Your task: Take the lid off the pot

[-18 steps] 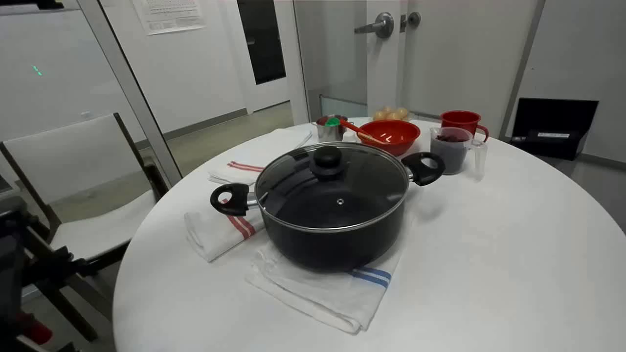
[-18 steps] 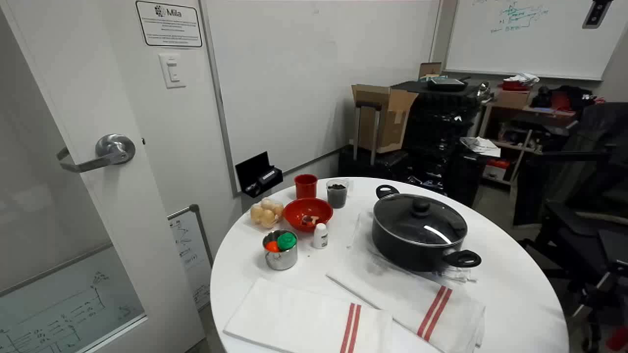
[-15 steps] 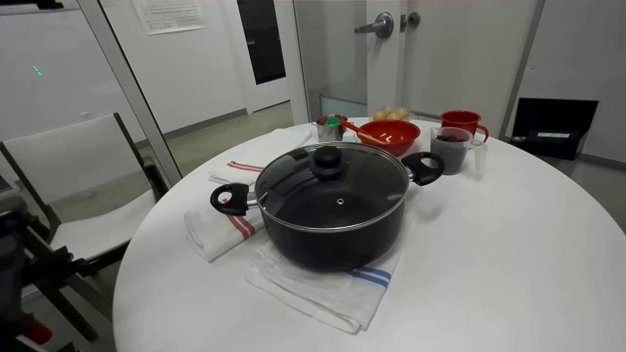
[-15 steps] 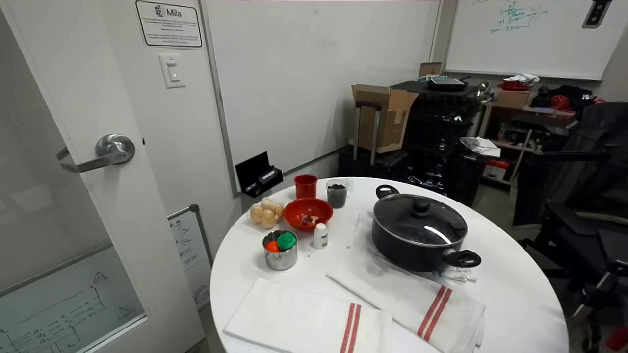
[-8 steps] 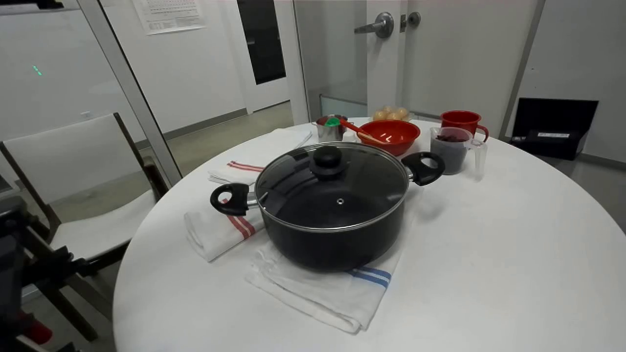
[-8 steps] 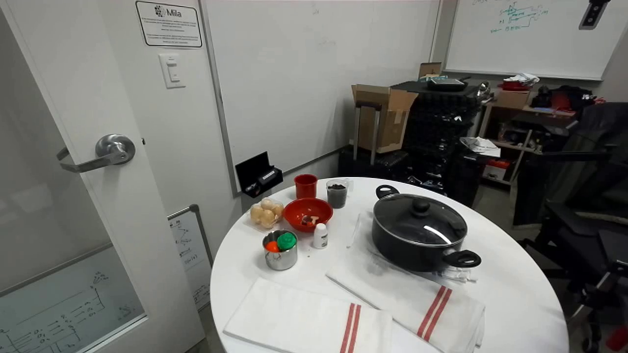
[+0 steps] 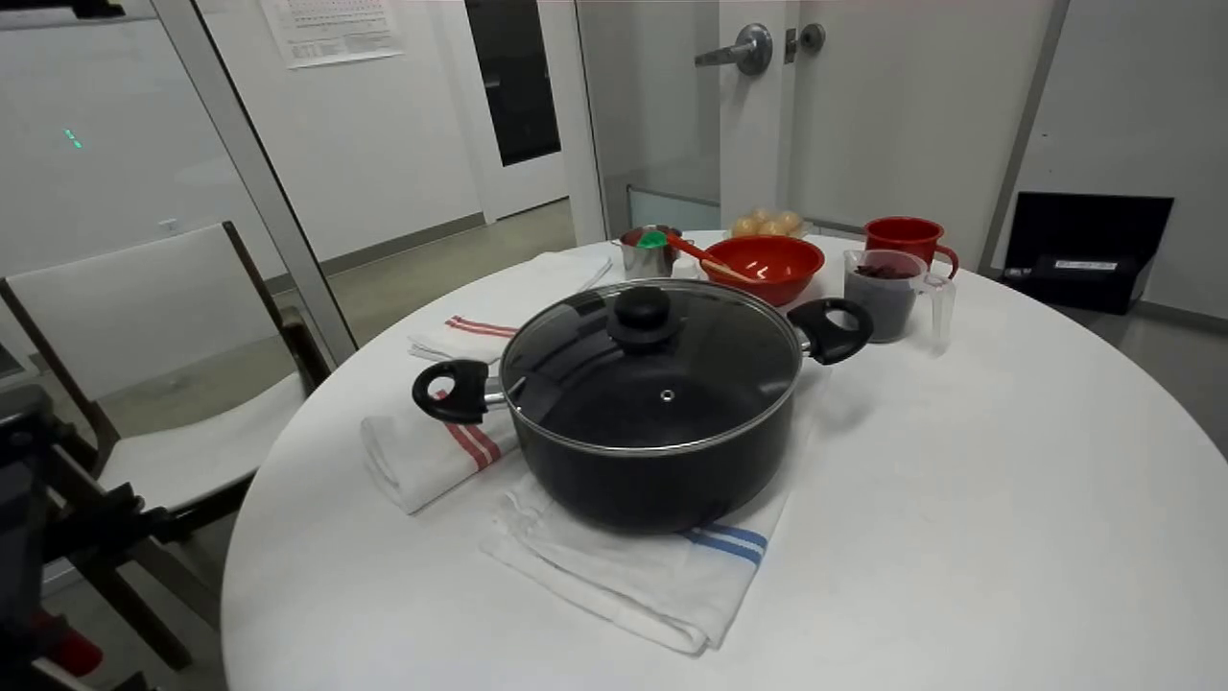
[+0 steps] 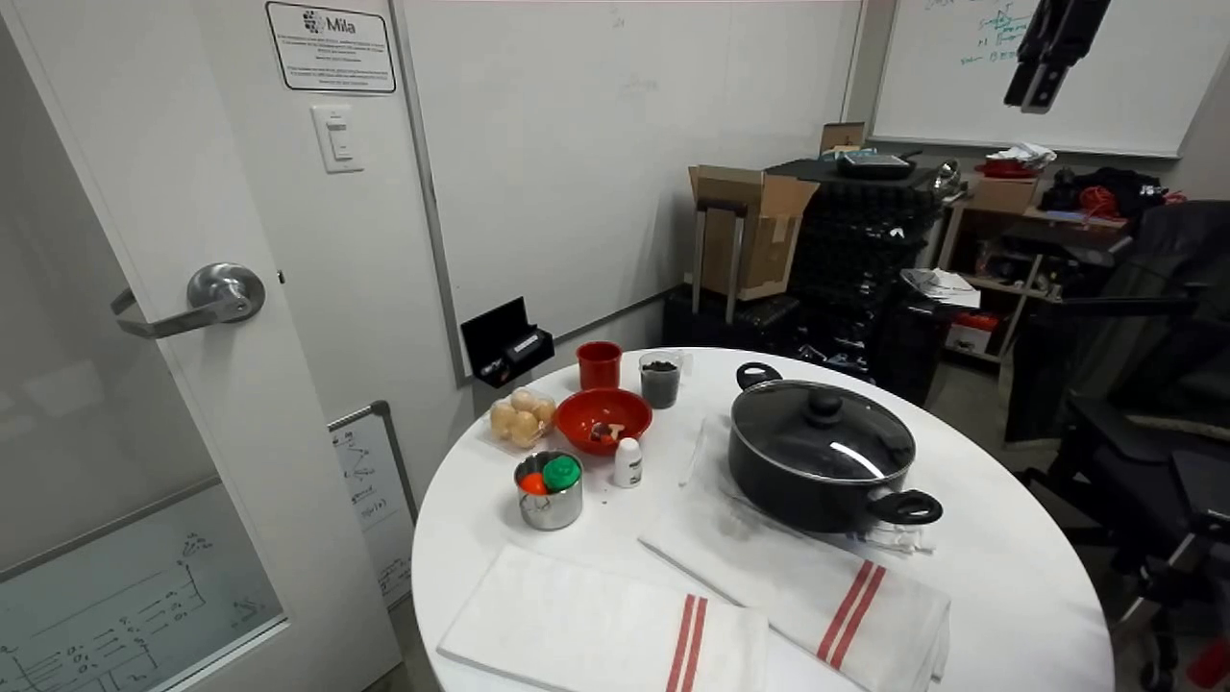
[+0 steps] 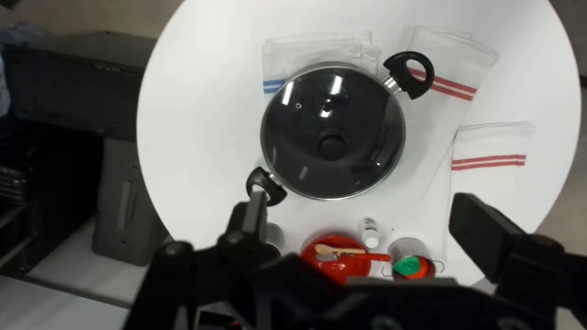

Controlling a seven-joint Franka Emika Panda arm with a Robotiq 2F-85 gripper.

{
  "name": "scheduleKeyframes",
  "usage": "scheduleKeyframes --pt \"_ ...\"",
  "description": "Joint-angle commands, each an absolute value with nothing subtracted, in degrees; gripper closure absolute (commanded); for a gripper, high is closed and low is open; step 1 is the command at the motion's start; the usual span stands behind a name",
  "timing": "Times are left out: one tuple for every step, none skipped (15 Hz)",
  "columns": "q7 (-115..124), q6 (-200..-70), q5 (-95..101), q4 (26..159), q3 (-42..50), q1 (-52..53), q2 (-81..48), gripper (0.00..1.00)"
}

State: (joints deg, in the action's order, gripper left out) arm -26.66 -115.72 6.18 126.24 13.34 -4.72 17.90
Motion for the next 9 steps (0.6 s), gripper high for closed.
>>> scheduleKeyframes --pt "-36.6 -115.8 -0.9 120.1 15.1 -2.9 8.6 0.0" --pt "-38.7 -115.3 -2.6 118.8 14.9 -3.0 6.3 0.0" --pt "-40.3 -114.9 -3.9 117.6 14.4 -3.4 4.3 0.0" --pt "-40.7 -114.3 -4.4 116.0 13.7 -3.8 1.9 0.0" --pt "-41.5 -113.8 -4.8 114.8 13.1 -4.2 0.1 0.0" --pt "-41.7 -113.5 -5.1 113.5 12.5 -4.6 -2.2 0.0" --pt "-41.7 -113.4 -5.1 112.3 11.9 -5.0 -4.2 0.0" --pt "-41.1 -113.4 -4.8 111.1 11.2 -5.3 -6.3 0.0" --pt "-40.8 -112.9 -4.6 110.0 10.6 -5.6 -7.9 0.0"
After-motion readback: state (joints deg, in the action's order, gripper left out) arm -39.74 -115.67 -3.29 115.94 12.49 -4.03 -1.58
